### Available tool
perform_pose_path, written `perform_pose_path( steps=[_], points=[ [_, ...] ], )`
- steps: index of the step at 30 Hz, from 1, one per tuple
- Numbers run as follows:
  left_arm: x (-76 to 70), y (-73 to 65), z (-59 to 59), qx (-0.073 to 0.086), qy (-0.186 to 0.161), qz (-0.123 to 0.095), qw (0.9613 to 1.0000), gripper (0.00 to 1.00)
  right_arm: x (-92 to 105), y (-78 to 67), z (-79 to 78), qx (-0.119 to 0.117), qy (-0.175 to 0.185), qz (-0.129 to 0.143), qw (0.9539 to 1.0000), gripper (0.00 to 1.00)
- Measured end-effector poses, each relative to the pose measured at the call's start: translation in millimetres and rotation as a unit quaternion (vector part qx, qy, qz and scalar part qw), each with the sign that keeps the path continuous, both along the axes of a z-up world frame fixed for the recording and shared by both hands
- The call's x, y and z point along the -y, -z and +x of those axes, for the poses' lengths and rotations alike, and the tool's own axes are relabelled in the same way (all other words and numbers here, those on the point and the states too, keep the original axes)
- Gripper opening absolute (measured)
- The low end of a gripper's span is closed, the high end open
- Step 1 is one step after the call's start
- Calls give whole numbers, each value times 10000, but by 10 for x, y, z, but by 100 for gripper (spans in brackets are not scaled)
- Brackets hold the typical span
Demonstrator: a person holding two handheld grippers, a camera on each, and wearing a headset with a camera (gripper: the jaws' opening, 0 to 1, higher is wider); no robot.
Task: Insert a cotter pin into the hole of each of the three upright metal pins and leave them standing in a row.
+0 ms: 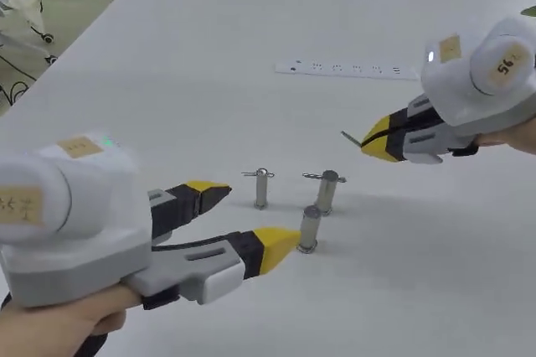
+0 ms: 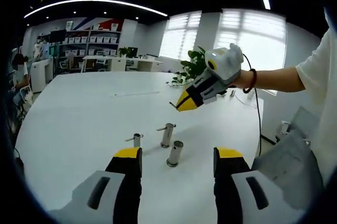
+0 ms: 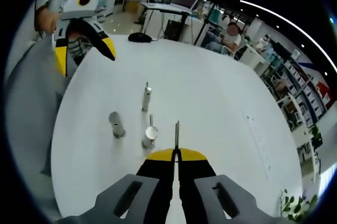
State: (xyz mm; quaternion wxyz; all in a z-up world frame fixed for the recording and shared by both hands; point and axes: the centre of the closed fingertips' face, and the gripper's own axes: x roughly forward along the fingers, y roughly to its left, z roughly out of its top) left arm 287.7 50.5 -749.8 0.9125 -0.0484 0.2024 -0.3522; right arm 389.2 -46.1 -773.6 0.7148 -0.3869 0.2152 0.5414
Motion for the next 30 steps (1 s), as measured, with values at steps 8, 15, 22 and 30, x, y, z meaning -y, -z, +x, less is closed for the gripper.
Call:
perform_pose_path(
  steps=[8, 15, 22, 30],
  points=[
    [76, -41, -22, -191, 31, -269, 9995, 42, -200, -123, -398, -48, -295, 261, 9992, 2],
    [124, -105, -13, -353, 28, -595, 9976, 34, -377, -115, -688, -113, -639, 377, 9972, 2],
    [173, -52, -43, -552, 83, -637, 9964, 24, -466, -73, -889, -122, -946, 314, 9949, 2],
    [239, -1, -101, -782, 135, -752, 9940, 18, -536, -69, -1043, -79, -1242, 292, 9918, 2]
  ],
)
